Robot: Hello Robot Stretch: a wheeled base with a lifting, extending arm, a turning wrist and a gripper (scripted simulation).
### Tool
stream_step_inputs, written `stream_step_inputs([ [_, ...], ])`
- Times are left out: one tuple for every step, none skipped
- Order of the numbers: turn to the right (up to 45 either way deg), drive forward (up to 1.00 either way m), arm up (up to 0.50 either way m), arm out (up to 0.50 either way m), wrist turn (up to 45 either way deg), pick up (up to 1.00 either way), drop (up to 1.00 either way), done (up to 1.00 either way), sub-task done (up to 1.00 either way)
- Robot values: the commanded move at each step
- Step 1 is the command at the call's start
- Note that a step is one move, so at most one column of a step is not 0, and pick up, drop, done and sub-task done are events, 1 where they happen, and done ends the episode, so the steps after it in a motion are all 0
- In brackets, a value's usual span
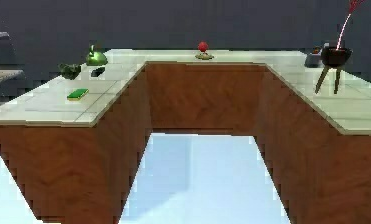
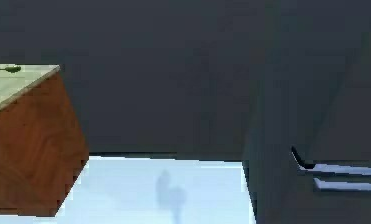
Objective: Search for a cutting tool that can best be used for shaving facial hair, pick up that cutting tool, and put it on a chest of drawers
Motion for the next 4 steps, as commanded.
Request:
stream_step_inputs([
  [0.0,1.00,0.00,0.00,0.0,0.00,0.00,0.00,0.00],
  [0.0,0.40,0.00,0.00,0.0,0.00,0.00,0.00,0.00],
  [-45.0,0.00,0.00,0.00,0.0,0.00,0.00,0.00,0.00],
  [-45.0,0.00,0.00,0.00,0.0,0.00,0.00,0.00,0.00],
])
